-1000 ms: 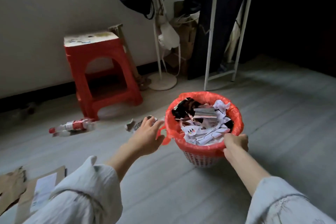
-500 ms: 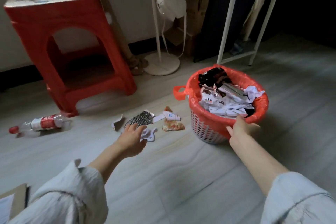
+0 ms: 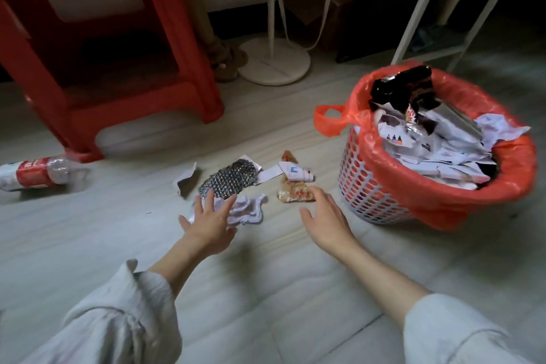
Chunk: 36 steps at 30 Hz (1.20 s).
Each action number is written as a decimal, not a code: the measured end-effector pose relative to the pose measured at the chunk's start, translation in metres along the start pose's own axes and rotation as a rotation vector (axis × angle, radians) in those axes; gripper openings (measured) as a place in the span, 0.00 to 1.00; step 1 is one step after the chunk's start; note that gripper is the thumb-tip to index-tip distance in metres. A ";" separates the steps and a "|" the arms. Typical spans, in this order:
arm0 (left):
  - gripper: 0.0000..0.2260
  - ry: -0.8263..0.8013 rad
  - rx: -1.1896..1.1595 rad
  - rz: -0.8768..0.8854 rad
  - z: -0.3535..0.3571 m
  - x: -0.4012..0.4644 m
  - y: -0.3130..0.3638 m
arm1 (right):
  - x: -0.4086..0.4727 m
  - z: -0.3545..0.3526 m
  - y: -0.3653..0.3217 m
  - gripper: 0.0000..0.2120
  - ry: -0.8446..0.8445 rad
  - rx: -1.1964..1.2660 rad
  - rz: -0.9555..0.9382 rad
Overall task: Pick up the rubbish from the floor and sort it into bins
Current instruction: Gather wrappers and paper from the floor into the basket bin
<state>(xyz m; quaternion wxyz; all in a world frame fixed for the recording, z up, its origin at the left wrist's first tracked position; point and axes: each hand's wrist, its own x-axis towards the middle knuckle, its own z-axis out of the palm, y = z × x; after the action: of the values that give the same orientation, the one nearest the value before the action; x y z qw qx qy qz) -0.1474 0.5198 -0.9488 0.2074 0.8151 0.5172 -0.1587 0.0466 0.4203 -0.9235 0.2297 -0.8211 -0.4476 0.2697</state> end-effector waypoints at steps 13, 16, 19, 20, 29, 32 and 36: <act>0.42 0.093 0.002 -0.061 0.033 0.081 -0.032 | 0.120 0.041 0.002 0.43 -0.349 -0.780 -0.186; 0.38 0.140 -0.048 -0.061 0.036 0.081 -0.028 | 0.139 0.038 -0.002 0.44 -0.500 -0.728 -0.121; 0.33 0.235 -0.019 -0.010 0.040 0.082 -0.024 | 0.141 0.042 -0.008 0.36 -0.403 -0.711 -0.162; 0.30 0.294 -0.024 0.041 0.041 0.082 -0.021 | 0.137 0.046 -0.009 0.30 -0.330 -0.701 -0.188; 0.09 0.629 -0.078 0.221 0.070 0.055 -0.003 | 0.087 0.065 0.016 0.19 -0.103 -0.734 -0.313; 0.11 0.571 -0.149 0.240 0.089 0.038 -0.001 | 0.066 0.065 0.019 0.30 -0.185 -0.687 -0.284; 0.24 0.496 -0.236 0.249 0.083 0.023 -0.003 | 0.024 0.078 0.039 0.44 -0.070 -0.662 -0.332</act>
<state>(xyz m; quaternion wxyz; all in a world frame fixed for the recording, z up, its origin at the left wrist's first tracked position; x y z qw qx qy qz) -0.1447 0.4967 -1.0320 0.1860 0.8564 0.4629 0.1329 0.0307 0.4319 -1.0114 -0.0233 -0.7575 -0.6451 0.0974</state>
